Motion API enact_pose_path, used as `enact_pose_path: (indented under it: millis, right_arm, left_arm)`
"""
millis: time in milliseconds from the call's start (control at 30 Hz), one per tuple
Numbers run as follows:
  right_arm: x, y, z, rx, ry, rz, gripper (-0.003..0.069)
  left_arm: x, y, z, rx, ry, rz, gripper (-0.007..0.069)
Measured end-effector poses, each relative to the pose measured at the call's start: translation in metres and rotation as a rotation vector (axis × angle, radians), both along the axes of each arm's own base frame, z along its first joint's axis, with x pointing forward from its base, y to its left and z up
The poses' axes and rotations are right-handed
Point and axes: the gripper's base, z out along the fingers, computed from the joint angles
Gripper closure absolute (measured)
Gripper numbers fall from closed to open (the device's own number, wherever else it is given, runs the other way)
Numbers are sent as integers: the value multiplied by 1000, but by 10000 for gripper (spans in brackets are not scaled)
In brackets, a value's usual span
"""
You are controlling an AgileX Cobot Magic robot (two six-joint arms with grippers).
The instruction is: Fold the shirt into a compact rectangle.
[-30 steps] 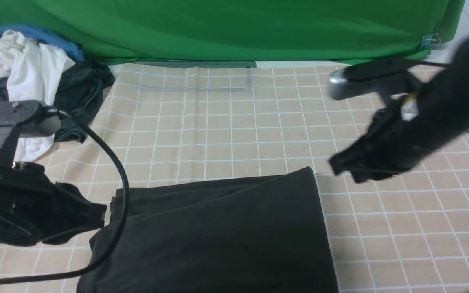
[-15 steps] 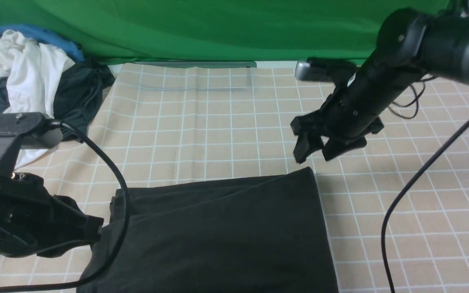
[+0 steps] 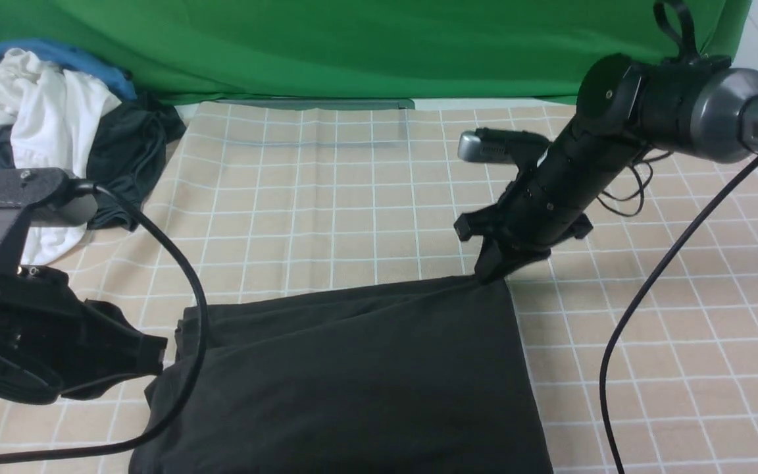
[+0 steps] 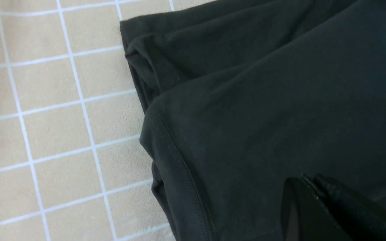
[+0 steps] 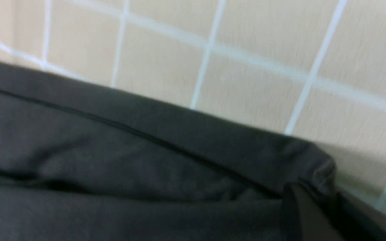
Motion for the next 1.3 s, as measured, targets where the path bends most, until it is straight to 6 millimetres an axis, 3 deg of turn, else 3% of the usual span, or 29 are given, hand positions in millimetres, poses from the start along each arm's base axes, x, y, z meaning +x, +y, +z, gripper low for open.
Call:
enact_pose_path:
  millis: [100,200,467,600,667,700,733,800,867,933,967,1000,1067,1100,1133,1233,1300]
  right_arm:
    - [11,-7,11,12,-39,-42,580]
    - [23,-26,19,23,-66,-121,580]
    - [37,-75,19,3,-53,-305,578]
    - [37,-86,18,-15,-26,-341,501]
    - [36,-87,19,-31,-14,-320,393]
    - [32,-87,21,-45,-4,-275,305]
    - [29,-88,25,-52,-3,-242,270]
    - [24,-89,36,-70,-17,-186,273]
    - [15,-91,61,-86,-63,-154,375]
    - [5,-94,90,-92,-128,-141,524]
    - [3,-94,94,-93,-137,-138,535]
    - [-11,-97,124,-86,-217,-135,594]
    - [-36,-101,161,-70,-332,-145,617]
    - [-39,-101,166,-67,-345,-146,619]
    - [-54,-103,184,-55,-413,-155,620]
    - [-113,-113,231,-17,-651,-195,620]
    - [-152,-120,246,7,-794,-225,620]
  left_arm:
    - [0,0,0,0,0,0,606]
    - [0,0,0,0,0,0,606]
    - [0,0,0,0,0,0,606]
    - [0,0,0,0,0,0,606]
    - [0,0,0,0,0,0,606]
    - [0,0,0,0,-1,0,606]
    - [0,0,0,0,-1,0,606]
    - [0,0,0,1,-4,1,606]
    - [0,0,0,4,-5,1,606]
    - [0,0,0,5,-4,3,606]
    - [0,0,0,4,-4,3,606]
    - [0,1,0,4,-3,5,606]
    - [0,1,0,4,0,4,606]
    - [0,1,0,4,0,4,606]
    - [0,1,0,4,1,6,606]
    - [0,1,0,1,3,10,606]
    - [0,1,0,1,1,11,606]
